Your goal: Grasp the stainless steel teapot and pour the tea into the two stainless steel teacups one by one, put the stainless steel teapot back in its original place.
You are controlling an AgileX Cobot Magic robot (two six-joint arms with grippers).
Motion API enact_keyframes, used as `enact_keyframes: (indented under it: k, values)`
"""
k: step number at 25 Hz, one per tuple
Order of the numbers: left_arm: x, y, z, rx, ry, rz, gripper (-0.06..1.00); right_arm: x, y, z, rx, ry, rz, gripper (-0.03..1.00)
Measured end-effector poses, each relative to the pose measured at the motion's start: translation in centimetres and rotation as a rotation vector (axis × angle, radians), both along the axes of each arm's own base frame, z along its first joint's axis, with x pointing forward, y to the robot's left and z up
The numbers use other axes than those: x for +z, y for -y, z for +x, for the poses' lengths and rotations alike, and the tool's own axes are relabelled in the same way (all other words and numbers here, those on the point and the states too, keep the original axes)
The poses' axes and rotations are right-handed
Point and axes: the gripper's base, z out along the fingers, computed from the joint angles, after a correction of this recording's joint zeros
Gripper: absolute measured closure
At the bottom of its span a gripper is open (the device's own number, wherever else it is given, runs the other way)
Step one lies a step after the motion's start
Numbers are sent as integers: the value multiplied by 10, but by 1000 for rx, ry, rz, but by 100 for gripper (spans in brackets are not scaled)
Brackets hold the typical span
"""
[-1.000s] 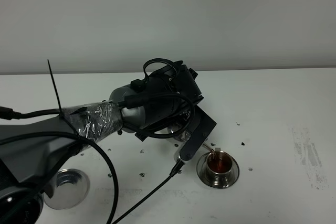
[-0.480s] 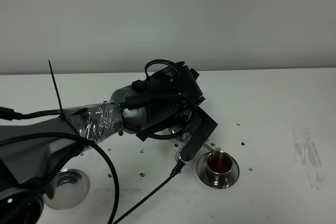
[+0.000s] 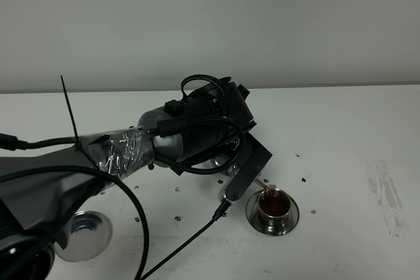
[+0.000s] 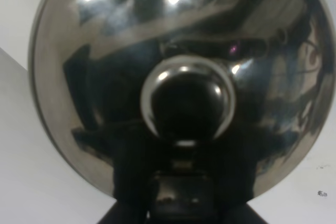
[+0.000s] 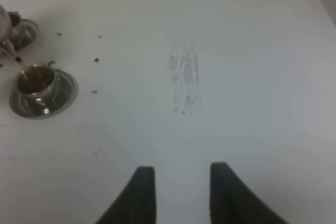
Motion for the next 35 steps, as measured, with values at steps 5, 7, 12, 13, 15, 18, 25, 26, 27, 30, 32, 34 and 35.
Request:
enact_keyframes:
  k: [5,7,12,13,15,18,25,26,27,30,32,34,35]
  values:
    - [0,0,0,0,0,0,74,0,0,0,0,0,0,73]
    - [0,0,0,-1,0,-1,74,0,0,0,0,0,0,73]
    - [0,0,0,-1,0,-1,74,0,0,0,0,0,0,73]
    - [0,0,0,-1,0,-1,74,0,0,0,0,0,0,73]
    - [0,0,0,-2,0,0,74,0,0,0,0,0,0,73]
    - [0,1,0,-5,2,-2,74,0,0,0,0,0,0,73]
    - [0,3,-1,-15,7,-1,74,0,0,0,0,0,0,73]
    - [0,4,-2,-17,8,0,74,0,0,0,0,0,0,73]
    - [0,4,-2,-17,8,0,74,0,0,0,0,0,0,73]
    - [0,4,-2,-20,8,0,74,0,0,0,0,0,0,73]
    - [0,4,-2,-20,8,0,74,0,0,0,0,0,0,73]
    - [0,4,-2,-20,8,0,74,0,0,0,0,0,0,73]
    - [0,4,-2,-20,8,0,74,0,0,0,0,0,0,73]
